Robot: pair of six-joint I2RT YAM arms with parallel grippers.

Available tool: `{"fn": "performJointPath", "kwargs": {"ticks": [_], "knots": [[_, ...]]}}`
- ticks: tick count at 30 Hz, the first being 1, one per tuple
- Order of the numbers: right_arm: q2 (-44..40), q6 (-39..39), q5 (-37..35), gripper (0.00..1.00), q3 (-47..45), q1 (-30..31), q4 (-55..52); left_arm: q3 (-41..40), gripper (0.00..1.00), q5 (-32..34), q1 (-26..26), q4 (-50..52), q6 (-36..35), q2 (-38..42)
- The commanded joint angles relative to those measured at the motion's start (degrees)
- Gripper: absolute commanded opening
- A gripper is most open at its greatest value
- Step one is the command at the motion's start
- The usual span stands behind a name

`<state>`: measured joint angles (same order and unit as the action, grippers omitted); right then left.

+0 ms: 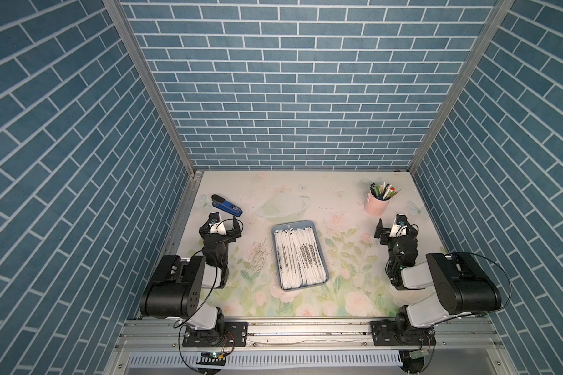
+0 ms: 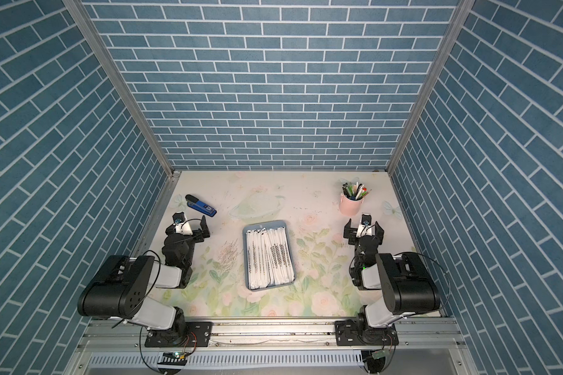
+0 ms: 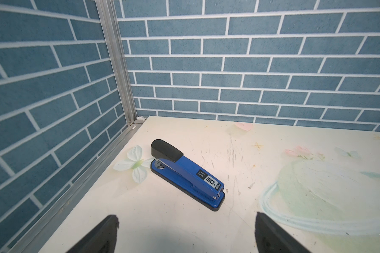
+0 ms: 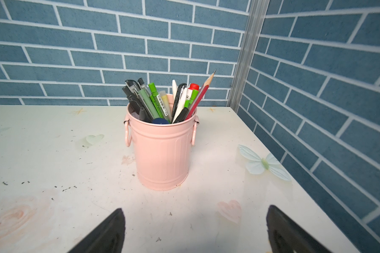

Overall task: Put the straws into the storage box
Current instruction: Reset both arms

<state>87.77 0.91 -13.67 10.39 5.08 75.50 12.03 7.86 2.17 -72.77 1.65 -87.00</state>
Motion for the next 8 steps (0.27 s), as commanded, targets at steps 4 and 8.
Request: {"fn": "performJointPath", "kwargs": {"ticks": [4, 8], "knots": [[0.2, -0.6, 0.0, 1.0, 0.7, -0.2, 1.2, 0.3, 1.0, 0.3, 0.7, -0.4, -1.3, -0.2], [0.1, -0.6, 0.0, 1.0, 0.6, -0.2, 1.2, 0.1, 1.0, -0.1, 0.6, -0.7, -1.1, -0.1]]}}
